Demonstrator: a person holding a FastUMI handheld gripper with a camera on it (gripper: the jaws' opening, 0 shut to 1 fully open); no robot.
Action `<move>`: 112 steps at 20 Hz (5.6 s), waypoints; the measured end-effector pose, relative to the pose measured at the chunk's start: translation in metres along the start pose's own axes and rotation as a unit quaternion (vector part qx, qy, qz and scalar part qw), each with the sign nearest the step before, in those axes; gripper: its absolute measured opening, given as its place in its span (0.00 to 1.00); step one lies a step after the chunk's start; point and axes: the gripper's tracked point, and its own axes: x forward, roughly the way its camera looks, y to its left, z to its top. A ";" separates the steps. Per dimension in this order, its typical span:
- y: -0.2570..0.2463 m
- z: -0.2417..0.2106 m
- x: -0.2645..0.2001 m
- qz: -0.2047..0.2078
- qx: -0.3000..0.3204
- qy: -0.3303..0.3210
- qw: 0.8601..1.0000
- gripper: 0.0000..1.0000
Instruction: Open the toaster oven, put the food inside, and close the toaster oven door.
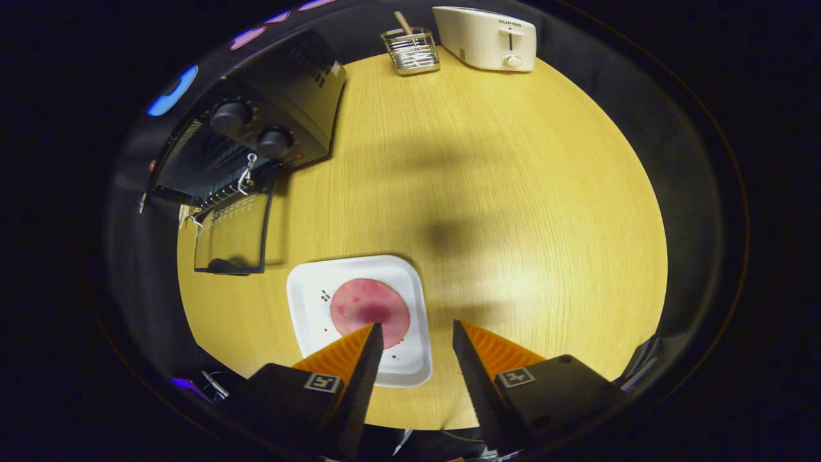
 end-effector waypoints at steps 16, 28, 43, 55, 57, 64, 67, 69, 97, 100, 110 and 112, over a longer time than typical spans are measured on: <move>-0.006 -0.008 0.027 0.116 0.015 0.040 0.992 0.05; 0.012 -0.037 -0.021 0.263 0.187 0.004 0.947 0.05; 0.178 -0.011 -0.040 0.281 0.364 -0.082 0.884 0.05; 0.252 0.091 -0.012 0.226 0.544 -0.171 0.790 0.05; 0.263 0.110 -0.005 0.226 0.561 -0.174 0.777 0.05; 0.275 0.148 0.017 0.179 0.579 -0.188 0.773 0.05; 0.281 0.152 0.021 0.185 0.579 -0.190 0.771 0.07; 0.284 0.153 0.021 0.194 0.576 -0.198 0.769 0.07; 0.266 -0.017 -0.022 0.054 0.026 -0.165 0.984 0.99; 0.264 -0.024 -0.001 0.021 -0.037 -0.174 0.984 0.99; 0.279 -0.018 0.069 -0.024 -0.073 -0.158 0.984 0.99; 0.279 -0.012 0.075 -0.029 -0.061 -0.158 0.985 0.99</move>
